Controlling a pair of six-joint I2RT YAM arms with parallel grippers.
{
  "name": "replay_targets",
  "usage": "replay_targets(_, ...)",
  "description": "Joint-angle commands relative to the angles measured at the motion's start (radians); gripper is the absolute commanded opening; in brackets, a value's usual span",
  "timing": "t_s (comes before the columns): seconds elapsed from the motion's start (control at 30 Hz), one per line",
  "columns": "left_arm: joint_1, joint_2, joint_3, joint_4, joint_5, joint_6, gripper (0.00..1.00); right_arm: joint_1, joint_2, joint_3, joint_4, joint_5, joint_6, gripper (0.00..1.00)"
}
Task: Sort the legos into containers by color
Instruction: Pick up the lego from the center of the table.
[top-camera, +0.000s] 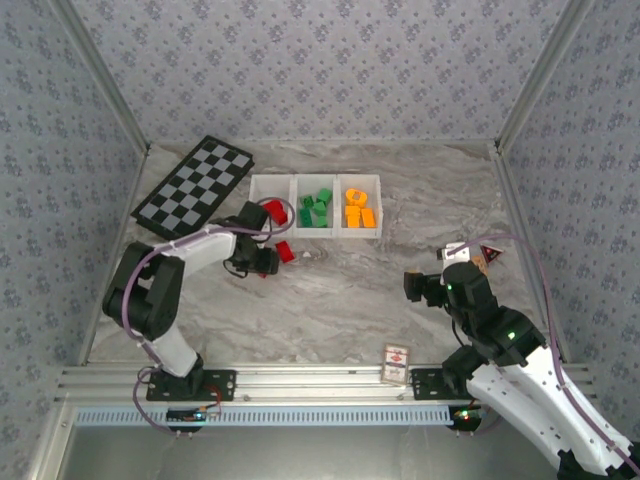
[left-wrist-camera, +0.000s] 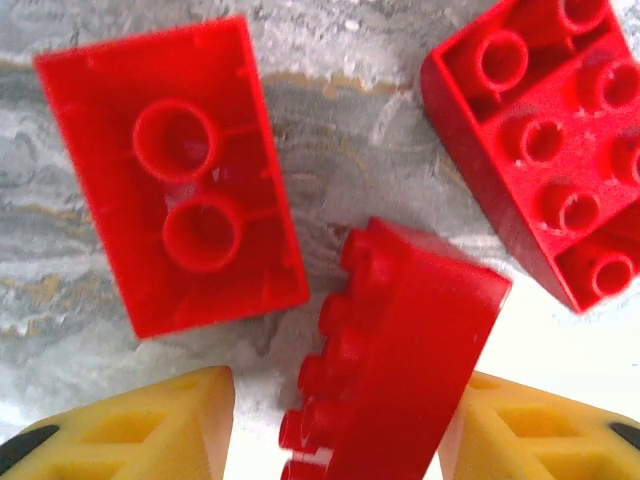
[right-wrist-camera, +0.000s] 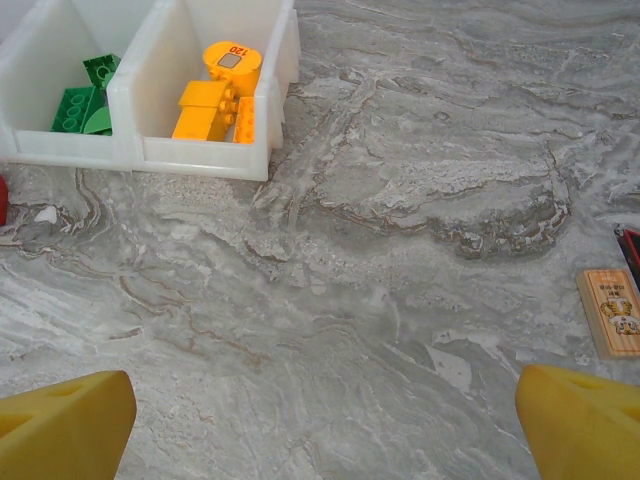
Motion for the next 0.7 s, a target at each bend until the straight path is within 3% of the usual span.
replay_targets(0.0,-0.007,0.037,0.05,-0.035,-0.018,0.03,0.51,0.002,0.002,-0.003,-0.011,0.004,0.002,1.0)
replay_targets(0.43,-0.025,0.06,0.1,-0.079,-0.043,0.013,0.22,0.002,0.002,-0.005,-0.008,0.004,0.001,1.0)
replay_targets(0.67,-0.039,-0.05,0.154,-0.135,-0.068,-0.021,0.21,0.0,0.002,-0.005,-0.008,0.003,0.001,1.0)
